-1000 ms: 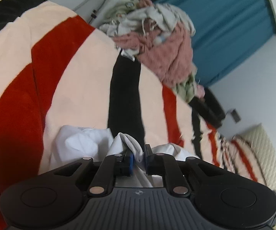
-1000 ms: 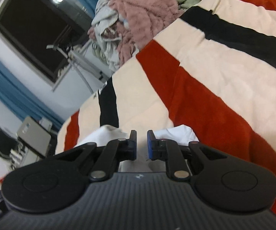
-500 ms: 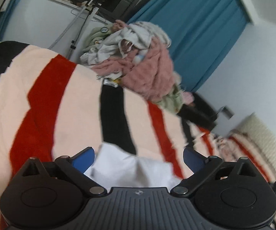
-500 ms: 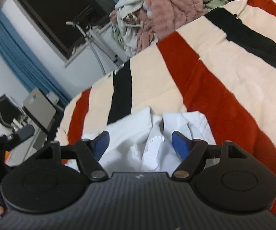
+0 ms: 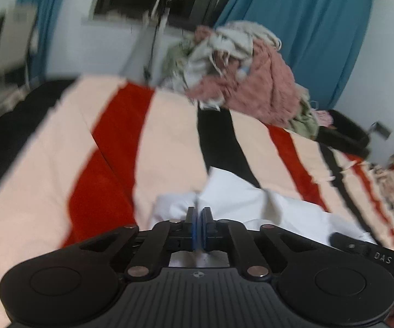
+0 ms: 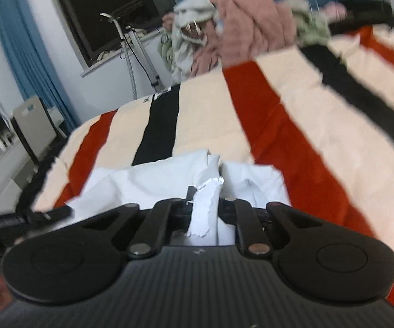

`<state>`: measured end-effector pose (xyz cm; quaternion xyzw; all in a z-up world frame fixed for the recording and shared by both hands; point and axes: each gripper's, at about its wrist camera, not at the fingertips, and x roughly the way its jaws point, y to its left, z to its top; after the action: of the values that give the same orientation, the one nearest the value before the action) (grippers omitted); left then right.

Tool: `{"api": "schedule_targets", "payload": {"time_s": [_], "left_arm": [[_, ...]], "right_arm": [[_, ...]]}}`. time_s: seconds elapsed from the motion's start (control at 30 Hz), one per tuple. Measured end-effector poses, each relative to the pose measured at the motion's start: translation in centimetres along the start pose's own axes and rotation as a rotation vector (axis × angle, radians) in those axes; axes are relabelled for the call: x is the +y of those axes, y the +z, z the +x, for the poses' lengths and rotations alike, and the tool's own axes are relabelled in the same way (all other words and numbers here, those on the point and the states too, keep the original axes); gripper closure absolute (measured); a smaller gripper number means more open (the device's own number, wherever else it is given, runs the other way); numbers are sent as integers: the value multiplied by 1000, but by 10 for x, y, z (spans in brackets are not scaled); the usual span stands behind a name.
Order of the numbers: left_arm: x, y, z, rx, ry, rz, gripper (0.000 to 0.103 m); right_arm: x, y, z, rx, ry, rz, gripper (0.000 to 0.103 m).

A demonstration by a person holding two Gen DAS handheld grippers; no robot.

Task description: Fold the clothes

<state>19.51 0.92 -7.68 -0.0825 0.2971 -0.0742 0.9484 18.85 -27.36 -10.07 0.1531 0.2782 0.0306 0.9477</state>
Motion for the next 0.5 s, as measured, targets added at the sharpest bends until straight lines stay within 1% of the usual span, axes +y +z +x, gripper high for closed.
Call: {"api": "schedule_targets", "payload": {"time_s": [0.07,0.1,0.13,0.17,0.2,0.23,0.27,0.3,0.33,0.37,0.4,0.43,0.5], "left_arm": [[-6,-7,3,24,22,30,100],[-7,-8,4,29,22,32,100],[-6,-10,5,33,18,31,100],[-6,-11,5,36,14,30,100],[-5,-10,3,36,5,21,98],[-5,-9,-1,28,-6,16,93],[-5,-7,-6,19,-16,14,90],[-6,-5,-11,10,-27,11,78],[-8,-3,-17,-9,-41,16,63],[-11,-2,-24,-30,-56,22,58],[-14,-1,-31,-52,-71,29,51],[-19,-2,-39,-67,-89,41,46],[-29,-6,-51,-75,-114,69,43]], "right_arm": [[2,-7,5,6,-44,-38,91],[0,-9,9,14,-58,-36,89],[-3,-10,10,13,-61,-24,85],[-5,-10,11,12,-63,-11,84],[-8,-8,10,13,-63,17,81],[-10,-6,9,15,-62,46,75],[-12,-3,5,8,-66,72,72],[-13,0,1,-1,-70,98,66],[-12,2,-6,-28,-79,98,57],[-9,4,-14,-60,-81,74,51],[-5,6,-22,-94,-81,49,41],[0,6,-29,-115,-72,18,40],[11,3,-41,-138,-40,-45,40]]}}
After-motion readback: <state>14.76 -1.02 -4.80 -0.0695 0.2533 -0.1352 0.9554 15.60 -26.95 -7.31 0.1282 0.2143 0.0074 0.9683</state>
